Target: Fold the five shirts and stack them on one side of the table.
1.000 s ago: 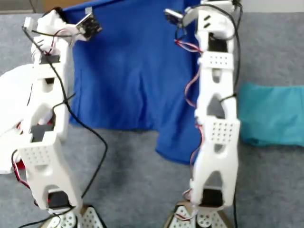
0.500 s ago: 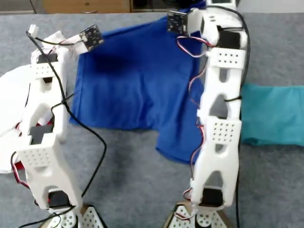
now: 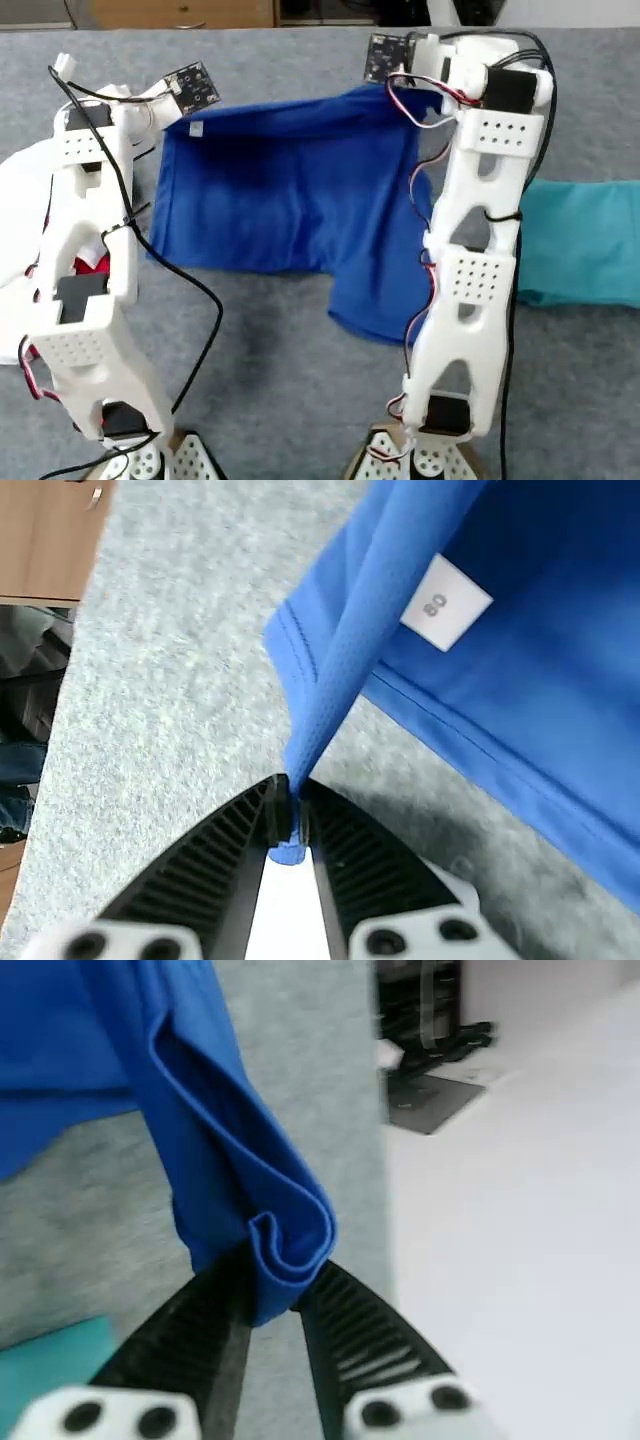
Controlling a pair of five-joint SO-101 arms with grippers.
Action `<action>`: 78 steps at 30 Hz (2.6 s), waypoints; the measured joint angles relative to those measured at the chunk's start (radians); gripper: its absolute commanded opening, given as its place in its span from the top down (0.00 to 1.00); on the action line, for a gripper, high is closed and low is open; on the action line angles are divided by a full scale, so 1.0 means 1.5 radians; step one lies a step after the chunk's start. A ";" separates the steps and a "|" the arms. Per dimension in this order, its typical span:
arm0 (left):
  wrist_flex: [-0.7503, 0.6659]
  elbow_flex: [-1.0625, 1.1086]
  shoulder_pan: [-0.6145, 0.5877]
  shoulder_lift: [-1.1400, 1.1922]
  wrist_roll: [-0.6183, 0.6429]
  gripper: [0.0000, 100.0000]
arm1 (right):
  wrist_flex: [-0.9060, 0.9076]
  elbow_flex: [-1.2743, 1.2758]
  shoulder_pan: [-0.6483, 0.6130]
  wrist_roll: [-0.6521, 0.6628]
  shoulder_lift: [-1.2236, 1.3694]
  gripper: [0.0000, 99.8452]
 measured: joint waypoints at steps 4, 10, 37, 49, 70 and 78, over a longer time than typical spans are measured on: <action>0.065 0.000 -0.011 -0.031 -0.020 0.98 | 0.071 0.000 0.015 -0.015 -0.011 1.00; 0.096 0.000 -0.013 -0.046 -0.021 0.98 | 0.089 0.000 0.017 -0.029 -0.031 1.00; 0.239 -0.808 -0.014 -0.069 0.046 0.98 | -0.363 -0.013 0.121 0.014 -0.387 1.00; 0.448 -0.938 -0.043 -0.136 -0.032 0.98 | -0.428 -0.020 0.140 0.064 -0.468 1.00; 0.524 -0.928 -0.063 -0.301 -0.034 0.98 | -0.094 -0.020 0.228 0.094 -0.657 1.00; 0.524 -0.656 -0.064 -0.297 -0.085 0.98 | 0.066 0.098 0.116 0.114 -0.616 1.00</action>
